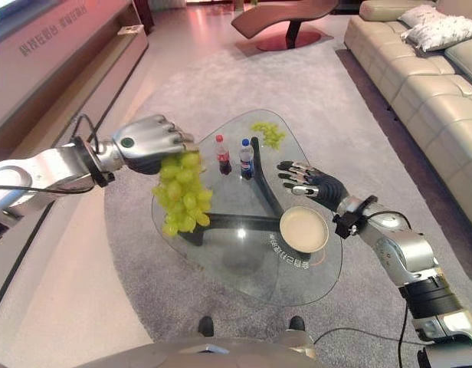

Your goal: Pick up fruits into the plate

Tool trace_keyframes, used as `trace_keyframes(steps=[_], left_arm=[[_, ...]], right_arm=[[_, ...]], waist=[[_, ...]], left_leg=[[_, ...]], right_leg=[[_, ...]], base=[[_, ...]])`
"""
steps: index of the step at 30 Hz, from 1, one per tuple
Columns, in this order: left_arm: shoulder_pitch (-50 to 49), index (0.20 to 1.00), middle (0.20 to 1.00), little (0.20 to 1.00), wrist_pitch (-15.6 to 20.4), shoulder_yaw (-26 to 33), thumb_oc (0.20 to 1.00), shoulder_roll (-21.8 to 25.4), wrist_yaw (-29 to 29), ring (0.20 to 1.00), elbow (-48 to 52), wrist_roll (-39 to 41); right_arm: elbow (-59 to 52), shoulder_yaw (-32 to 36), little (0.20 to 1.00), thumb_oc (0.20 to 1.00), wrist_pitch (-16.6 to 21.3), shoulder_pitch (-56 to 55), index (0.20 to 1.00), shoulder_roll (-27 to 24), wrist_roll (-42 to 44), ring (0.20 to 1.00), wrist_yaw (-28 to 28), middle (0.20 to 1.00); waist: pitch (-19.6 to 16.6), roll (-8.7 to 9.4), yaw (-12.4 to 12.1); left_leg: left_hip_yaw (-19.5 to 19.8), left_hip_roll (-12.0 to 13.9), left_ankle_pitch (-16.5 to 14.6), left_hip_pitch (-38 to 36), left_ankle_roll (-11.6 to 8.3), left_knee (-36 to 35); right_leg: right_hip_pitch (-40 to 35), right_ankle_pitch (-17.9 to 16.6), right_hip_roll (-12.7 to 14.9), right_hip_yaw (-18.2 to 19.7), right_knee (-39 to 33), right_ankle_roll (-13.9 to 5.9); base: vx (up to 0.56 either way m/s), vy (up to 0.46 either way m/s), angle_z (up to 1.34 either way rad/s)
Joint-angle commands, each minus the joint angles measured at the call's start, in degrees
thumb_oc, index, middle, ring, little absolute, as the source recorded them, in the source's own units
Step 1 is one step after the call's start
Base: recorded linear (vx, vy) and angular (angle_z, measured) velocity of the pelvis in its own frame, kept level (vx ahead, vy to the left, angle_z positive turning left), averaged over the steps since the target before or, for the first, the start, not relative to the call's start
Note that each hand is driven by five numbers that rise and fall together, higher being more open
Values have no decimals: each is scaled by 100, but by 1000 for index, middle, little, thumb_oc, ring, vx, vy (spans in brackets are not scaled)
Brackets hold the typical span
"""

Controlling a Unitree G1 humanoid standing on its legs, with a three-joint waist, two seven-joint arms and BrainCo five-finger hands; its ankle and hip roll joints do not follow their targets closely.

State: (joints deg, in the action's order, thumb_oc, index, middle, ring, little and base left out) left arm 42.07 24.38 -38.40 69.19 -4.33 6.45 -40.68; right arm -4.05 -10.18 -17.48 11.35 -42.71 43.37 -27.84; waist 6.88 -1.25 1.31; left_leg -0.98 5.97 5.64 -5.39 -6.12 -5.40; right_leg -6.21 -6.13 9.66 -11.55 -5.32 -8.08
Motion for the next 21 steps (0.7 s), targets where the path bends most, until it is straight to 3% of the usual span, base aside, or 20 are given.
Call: trace_keyframes(steps=[1, 13, 21], left_arm=[[872, 200, 200, 200, 2, 140, 200, -144, -247, 200, -140, 30], [1470, 200, 200, 200, -112, -233, 200, -535, -238, 200, 239, 340], [1746, 200, 200, 200, -406, -343, 200, -534, -430, 200, 263, 508]], right_arm=[[-393, -67, 1000, 1000, -31, 447, 1000, -282, 505, 1000, -30, 1000], [-481, -618, 1000, 1000, -559, 1004, 1000, -3, 1355, 1000, 276, 1000], [-647, -866, 1000, 1000, -540, 1143, 1000, -53, 1478, 1000, 191, 1000]], waist=[[-233, 142, -75], [-320, 176, -156], [-351, 188, -152]], left_leg=[[-424, -341, -761, -425, 195, 55], [-475, -320, -776, -458, 179, 52], [-492, -306, -765, -436, 174, 40]], right_leg=[[-348, 429, -22, -183, 93, -38], [-389, 418, 29, -235, 32, -80], [-358, 420, 30, -210, 32, -93]], base=[[-40, 2, 2], [-30, 5, 1], [-13, 5, 0]])
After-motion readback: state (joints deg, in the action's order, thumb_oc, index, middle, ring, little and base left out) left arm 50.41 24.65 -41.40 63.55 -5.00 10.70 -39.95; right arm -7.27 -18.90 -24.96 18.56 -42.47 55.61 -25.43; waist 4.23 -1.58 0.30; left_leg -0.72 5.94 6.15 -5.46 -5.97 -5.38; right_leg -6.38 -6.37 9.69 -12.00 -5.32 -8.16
